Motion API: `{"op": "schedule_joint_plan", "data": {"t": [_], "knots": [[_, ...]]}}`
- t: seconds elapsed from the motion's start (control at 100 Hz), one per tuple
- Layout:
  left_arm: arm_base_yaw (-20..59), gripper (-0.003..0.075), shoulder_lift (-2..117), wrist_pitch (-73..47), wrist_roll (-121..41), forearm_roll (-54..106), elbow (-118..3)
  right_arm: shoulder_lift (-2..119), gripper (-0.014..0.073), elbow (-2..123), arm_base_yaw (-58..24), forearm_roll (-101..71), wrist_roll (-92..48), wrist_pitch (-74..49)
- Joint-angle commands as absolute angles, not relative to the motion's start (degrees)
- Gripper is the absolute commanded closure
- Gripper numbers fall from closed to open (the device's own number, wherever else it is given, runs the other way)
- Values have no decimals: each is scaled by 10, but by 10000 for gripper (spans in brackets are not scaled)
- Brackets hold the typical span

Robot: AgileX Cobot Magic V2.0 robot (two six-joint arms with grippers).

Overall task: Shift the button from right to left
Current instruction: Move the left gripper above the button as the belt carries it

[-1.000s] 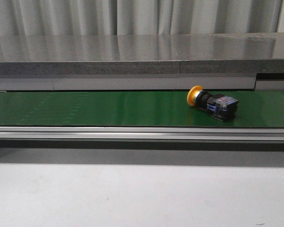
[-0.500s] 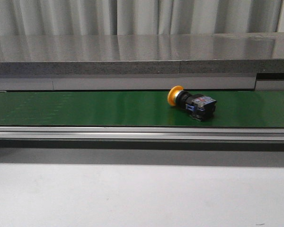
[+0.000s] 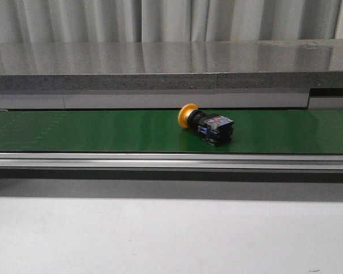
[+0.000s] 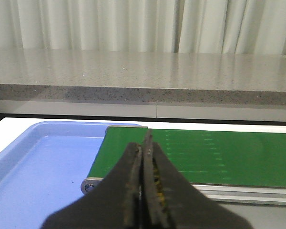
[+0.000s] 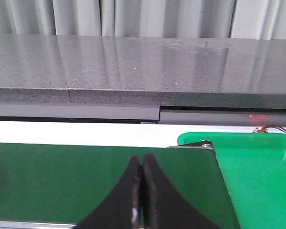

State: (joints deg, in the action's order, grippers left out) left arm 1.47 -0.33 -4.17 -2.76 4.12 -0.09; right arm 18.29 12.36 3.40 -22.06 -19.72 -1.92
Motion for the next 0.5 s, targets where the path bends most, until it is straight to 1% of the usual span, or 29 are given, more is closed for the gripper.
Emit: {"op": "schedule_joint_plan", "data": {"t": [0.0, 0.1, 0.34, 0.49], "knots": [[13, 740, -20, 11, -24, 57, 23, 185, 661, 139, 34, -216, -200, 20], [13, 741, -20, 17, -24, 104, 11, 185, 661, 139, 34, -216, -200, 20], [13, 741, -11, 0, -24, 105, -54, 185, 661, 139, 34, -216, -200, 20], [13, 741, 28, -51, -24, 105, -111, 185, 661, 139, 34, -216, -200, 20]]}}
